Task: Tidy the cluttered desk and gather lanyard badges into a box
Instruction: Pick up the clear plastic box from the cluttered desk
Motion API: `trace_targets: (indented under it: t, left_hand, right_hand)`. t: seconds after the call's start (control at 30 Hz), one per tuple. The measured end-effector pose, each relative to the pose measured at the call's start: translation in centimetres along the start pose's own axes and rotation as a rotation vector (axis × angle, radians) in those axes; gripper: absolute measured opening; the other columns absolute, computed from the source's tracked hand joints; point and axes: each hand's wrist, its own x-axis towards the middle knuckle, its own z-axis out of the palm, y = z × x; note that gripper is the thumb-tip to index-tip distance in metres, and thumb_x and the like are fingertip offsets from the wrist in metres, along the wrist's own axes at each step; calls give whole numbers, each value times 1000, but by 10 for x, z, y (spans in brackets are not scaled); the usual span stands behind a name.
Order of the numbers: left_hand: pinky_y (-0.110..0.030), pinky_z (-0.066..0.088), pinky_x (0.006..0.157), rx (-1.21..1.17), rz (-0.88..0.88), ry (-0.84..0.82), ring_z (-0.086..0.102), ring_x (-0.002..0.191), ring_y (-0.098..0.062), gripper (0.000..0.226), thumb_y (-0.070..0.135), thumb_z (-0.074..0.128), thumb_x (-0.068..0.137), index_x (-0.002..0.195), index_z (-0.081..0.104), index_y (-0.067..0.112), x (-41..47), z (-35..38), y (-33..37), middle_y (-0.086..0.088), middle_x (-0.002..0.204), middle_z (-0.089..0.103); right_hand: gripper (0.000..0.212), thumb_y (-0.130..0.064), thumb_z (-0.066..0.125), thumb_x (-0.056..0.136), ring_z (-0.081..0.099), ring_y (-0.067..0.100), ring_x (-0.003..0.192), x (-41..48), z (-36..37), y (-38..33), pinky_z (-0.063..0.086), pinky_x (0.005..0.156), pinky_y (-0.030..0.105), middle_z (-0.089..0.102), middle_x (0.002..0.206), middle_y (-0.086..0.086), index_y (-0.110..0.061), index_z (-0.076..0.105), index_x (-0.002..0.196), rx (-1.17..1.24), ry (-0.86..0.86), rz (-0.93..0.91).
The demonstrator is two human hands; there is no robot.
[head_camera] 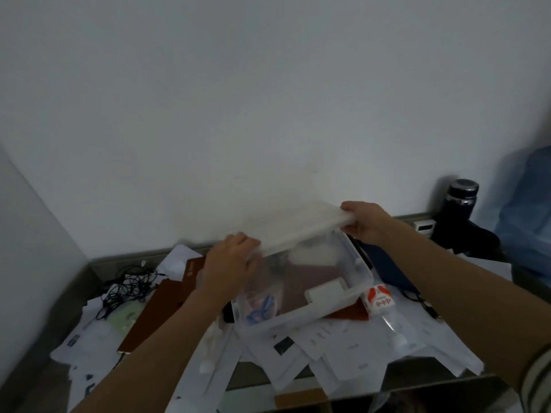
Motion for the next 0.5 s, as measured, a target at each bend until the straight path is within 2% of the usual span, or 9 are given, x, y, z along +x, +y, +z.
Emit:
trace_targets:
  t: [0.07,0.13,0.2,0.3,0.4,0.5]
  left_hand:
    - [-37,48,60,38,-44,66,63,68,-29,10,13,70,82,90,71,9,21,-6,-16,-9,81,68]
    - [-38,46,64,62,-96,83,63,69,-31,10,17,69,86,91,71,9,38,-7,-32,-9,78,68]
    - [-38,44,68,73,-144,64,63,72,-32,14,22,66,88,93,69,9,48,-2,-46,-10,79,69]
    - [-38,39,72,108,-228,-12,63,80,-33,20,28,59,93,99,66,11,58,12,-71,-10,85,69]
    - [-39,37,80,104,-284,-96,60,92,-32,26,33,53,96,110,63,13,66,30,-85,-9,98,69]
    - [-42,37,93,88,-304,-96,53,110,-32,40,36,52,96,129,55,14,66,48,-83,-11,119,61]
  right_hand:
    - [11,-12,60,93,64,24,59,7,12,-13,54,44,25,64,77,19,-2,59,93,59,-39,16]
    - [16,-16,52,97,70,29,63,15,22,-24,56,49,29,69,75,25,-1,58,98,49,-64,-3]
    - [18,-10,42,97,73,34,74,25,26,-31,59,60,34,71,84,29,2,56,101,20,-75,-32]
    - [21,-11,56,94,73,30,86,40,28,-31,59,72,36,70,101,24,2,61,111,-268,-134,-133]
    - [32,-29,72,86,73,23,81,55,29,-23,57,65,29,73,94,15,-4,65,107,-589,-132,-238]
    - [41,-39,69,87,71,18,71,75,28,-16,53,58,26,73,86,10,-5,65,109,-658,-3,-295]
